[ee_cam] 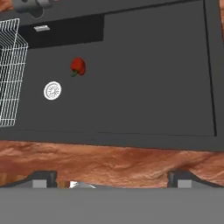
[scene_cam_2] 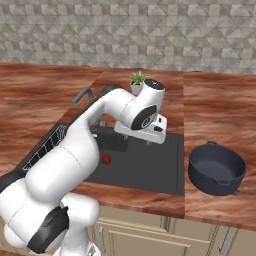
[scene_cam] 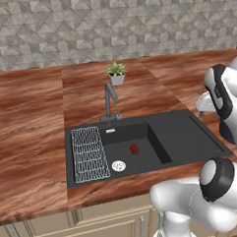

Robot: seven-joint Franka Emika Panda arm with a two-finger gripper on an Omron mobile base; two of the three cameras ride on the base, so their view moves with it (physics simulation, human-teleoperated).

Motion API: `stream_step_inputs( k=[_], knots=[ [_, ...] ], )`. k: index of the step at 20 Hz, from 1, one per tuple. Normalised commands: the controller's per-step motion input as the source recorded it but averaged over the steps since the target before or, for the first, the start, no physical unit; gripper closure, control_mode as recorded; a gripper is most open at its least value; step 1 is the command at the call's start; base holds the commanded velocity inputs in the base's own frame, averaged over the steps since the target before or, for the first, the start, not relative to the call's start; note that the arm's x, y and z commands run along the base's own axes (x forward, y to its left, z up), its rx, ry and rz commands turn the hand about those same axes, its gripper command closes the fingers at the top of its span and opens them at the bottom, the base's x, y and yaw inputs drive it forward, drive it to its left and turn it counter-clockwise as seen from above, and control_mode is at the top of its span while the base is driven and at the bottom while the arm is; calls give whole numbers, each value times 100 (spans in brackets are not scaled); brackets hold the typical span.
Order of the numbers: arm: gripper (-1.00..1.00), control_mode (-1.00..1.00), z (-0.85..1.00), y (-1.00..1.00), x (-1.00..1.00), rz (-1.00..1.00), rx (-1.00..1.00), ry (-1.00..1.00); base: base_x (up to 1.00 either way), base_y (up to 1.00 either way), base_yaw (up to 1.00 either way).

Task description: Dump the bell pepper from the pot into the sink. Then turn on the water and wash the bell pepper. Then turn off the water and put the bell pepper back in the pot.

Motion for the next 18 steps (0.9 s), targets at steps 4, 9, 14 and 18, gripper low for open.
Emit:
stream_step_inputs(
  k=[4, 9, 14, 18],
  knots=[
    [-100, -100, 0, 69, 4, -18, 0, -5, 0, 0, 0],
    [-100, -100, 0, 62, 6, -13, 0, -2, 0, 0, 0],
    [-100, -100, 0, 42, 17, -1, 0, 0, 0, 0, 0],
    [-100, -100, 0, 34, 19, 0, 0, 0, 0, 0, 0]
  ],
)
